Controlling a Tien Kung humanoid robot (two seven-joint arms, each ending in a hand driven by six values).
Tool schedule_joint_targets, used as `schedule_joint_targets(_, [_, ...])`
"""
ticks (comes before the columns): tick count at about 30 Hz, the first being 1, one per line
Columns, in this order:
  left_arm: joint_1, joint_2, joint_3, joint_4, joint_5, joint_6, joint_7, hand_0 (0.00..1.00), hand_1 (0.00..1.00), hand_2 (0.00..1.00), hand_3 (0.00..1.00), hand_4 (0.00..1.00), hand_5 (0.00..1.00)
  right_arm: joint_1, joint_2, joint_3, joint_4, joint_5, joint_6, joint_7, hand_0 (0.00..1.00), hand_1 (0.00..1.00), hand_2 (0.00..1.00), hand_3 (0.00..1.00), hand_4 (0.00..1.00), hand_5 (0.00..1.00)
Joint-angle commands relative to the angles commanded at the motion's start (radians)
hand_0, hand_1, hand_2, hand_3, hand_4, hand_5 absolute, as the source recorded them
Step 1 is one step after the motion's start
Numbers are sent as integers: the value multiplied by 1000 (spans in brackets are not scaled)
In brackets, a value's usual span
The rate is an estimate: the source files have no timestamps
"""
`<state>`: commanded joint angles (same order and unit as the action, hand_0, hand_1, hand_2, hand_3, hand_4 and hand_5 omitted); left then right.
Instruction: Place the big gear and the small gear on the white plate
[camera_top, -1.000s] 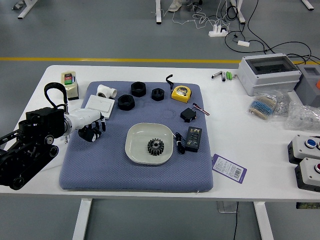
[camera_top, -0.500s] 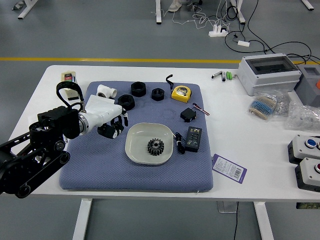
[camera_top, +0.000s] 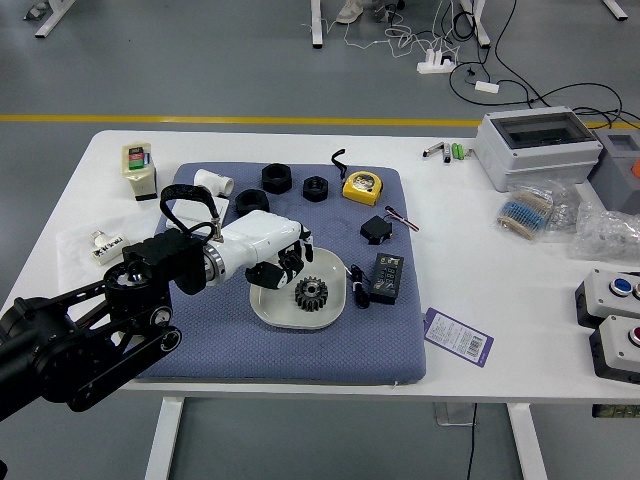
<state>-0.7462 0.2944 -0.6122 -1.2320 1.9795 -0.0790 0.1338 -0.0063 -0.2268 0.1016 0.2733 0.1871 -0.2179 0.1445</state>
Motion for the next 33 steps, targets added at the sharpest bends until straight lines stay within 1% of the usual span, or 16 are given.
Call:
schedule_joint_targets(1, [-3,-4,-2,22,13,8,1,369,495,540,627,614,2,0,0,-1,0,0,0,0,621,623,728,549,759,714])
schedule_joint_targets(6, [-2,-5,-1,55,11,6,16,369,495,540,627,614,2,-1,0,-2,0,1,0,0,621,623,728,549,759,714])
schedule_joint_targets(7, [-2,-5,0,59,9,8,18,471,601,691,753,998,126,-1,0,-3,0,2,0,0,622,625,728,548,759,715])
schedule_joint_targets(12, [2,-6,3,78,-5,11,21,471,601,691,753,998,126,-3,0,-8,0,2,0,-1,622,625,728,548,759,715])
schedule_joint_targets(13, [3,-5,3,80,-9,12,21,509,651,764,769,998,174,-3,0,-9,0,3,0,-1,622,625,728,549,759,715])
schedule_joint_targets(18, [8,-4,2,83,-23,20,18,509,651,764,769,998,174,-4,1,-11,0,5,0,-1,622,625,728,549,759,715])
schedule_joint_targets(19, [8,-4,0,83,-22,24,17,538,672,829,781,998,215,-4,1,-11,0,5,0,-1,622,624,728,549,759,715])
schedule_joint_targets(21, [9,-4,-1,82,-22,26,16,538,672,829,781,998,215,-4,1,-11,0,5,0,-1,622,624,728,549,759,715])
schedule_joint_targets(24, [10,-3,-17,73,-13,40,11,538,672,829,781,998,215,-3,0,-8,0,4,0,0,622,624,728,549,759,715])
schedule_joint_targets(26, [11,-2,-24,69,-9,45,10,544,680,840,783,998,233,-3,0,-7,0,4,0,0,622,625,728,548,759,715])
schedule_joint_targets(30, [16,0,-48,65,2,61,3,544,680,840,783,998,233,-2,0,-5,0,2,0,-1,622,625,728,548,759,715])
schedule_joint_targets(31, [17,0,-49,65,3,63,3,566,692,845,785,998,248,-2,0,-5,0,1,1,-1,622,625,728,548,759,715])
schedule_joint_targets(33, [24,2,-71,65,15,76,1,566,692,845,785,998,248,-2,0,-6,0,2,1,-1,622,625,728,548,759,715])
